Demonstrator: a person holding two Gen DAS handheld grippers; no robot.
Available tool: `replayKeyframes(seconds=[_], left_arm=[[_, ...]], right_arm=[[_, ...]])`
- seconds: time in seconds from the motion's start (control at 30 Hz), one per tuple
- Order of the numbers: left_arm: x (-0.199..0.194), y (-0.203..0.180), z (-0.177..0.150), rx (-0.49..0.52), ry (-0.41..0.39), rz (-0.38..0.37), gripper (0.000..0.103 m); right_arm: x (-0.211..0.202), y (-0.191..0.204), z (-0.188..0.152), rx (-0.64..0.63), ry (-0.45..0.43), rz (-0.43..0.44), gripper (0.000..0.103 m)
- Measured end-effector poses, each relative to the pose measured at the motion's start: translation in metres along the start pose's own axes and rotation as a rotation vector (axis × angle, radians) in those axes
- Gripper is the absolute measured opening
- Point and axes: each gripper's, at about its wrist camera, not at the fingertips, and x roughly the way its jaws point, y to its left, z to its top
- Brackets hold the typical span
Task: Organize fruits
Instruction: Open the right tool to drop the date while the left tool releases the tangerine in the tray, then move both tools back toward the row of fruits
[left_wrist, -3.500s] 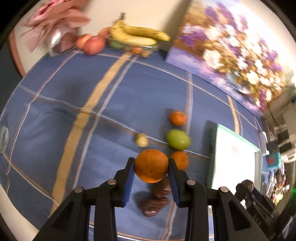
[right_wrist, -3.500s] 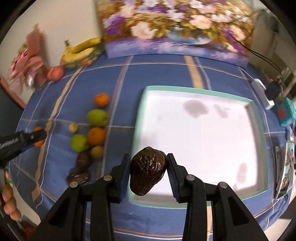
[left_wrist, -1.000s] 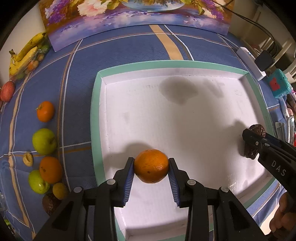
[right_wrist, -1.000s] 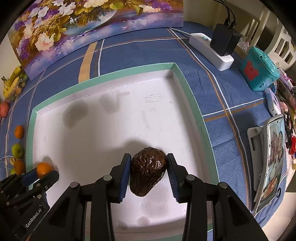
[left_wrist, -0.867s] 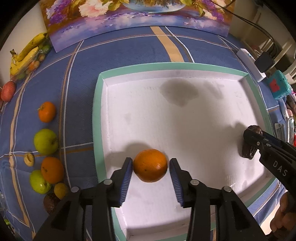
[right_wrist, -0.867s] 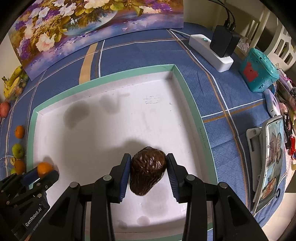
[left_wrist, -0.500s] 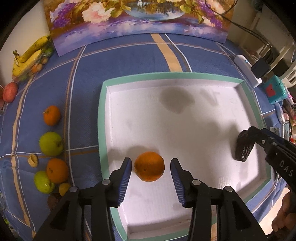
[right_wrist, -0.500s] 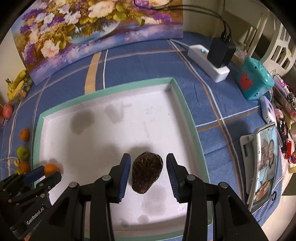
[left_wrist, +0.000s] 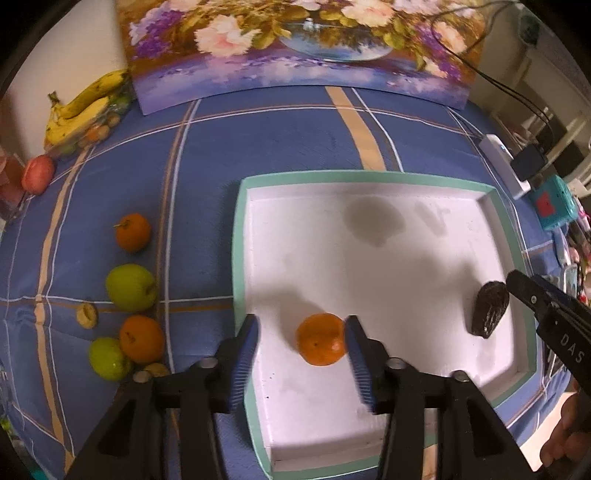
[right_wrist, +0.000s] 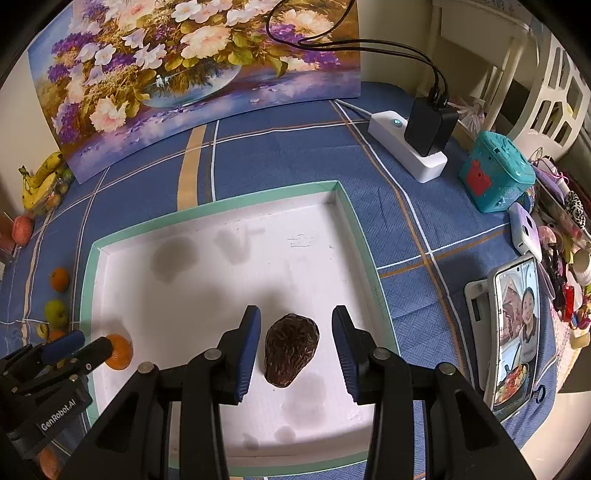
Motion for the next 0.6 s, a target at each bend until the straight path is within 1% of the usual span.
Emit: replayKeyframes(seconds=[0.03, 0.07, 0.1, 0.17, 0.23, 0.27, 0.3, 0.37, 0.4, 0.43, 0.47, 0.5, 0.6], left_arm=[[-0.002, 0.003, 0.0, -0.011, -0.006, 0.014, 0.074], [-0.003, 0.006, 0.001, -0.02, -0.016, 0.034, 0.077], [-0.004, 0.008, 0.001, -0.026, -0.021, 0.046, 0.077], [-0.006, 0.015, 0.002, -0.048, -0.028, 0.068, 0.078], [-0.006, 0.021, 0.003, -0.077, -0.034, 0.086, 0.088], [-0.007, 0.025, 0.003, -0.095, -0.038, 0.096, 0.096], [-0.007, 0.028, 0.004, -0.107, -0.039, 0.102, 0.099], [-0.006, 0.035, 0.005, -0.132, -0.041, 0.115, 0.1], [-0.007, 0.039, 0.004, -0.144, -0.042, 0.12, 0.103], [-0.008, 0.042, 0.005, -0.155, -0.045, 0.123, 0.103], [-0.008, 0.045, 0.005, -0.165, -0.048, 0.127, 0.103], [-0.007, 0.046, 0.005, -0.172, -0.052, 0.132, 0.103], [-0.009, 0.055, 0.004, -0.19, -0.065, 0.15, 0.103]], right_arm=[[0.0, 0.0, 0.0, 0.0, 0.0, 0.001, 0.041], [0.0, 0.0, 0.0, 0.0, -0.001, 0.0, 0.043], [0.001, -0.001, 0.0, 0.0, 0.0, -0.003, 0.053], [0.001, -0.001, 0.0, 0.002, -0.002, -0.01, 0.06], [0.002, -0.002, 0.0, 0.004, -0.002, -0.011, 0.061], [0.002, -0.002, 0.0, 0.004, -0.003, -0.009, 0.066], [0.003, -0.002, 0.0, 0.003, -0.004, -0.009, 0.073], [0.003, -0.002, -0.001, -0.006, -0.012, -0.014, 0.077], [0.003, -0.001, 0.0, -0.009, -0.015, -0.014, 0.079], [0.003, -0.001, 0.0, -0.01, -0.017, -0.011, 0.081], [0.003, -0.001, 0.0, -0.009, -0.018, -0.007, 0.088], [0.004, -0.001, 0.0, -0.007, -0.016, -0.005, 0.093], [0.006, -0.002, 0.0, -0.004, -0.015, -0.006, 0.093]])
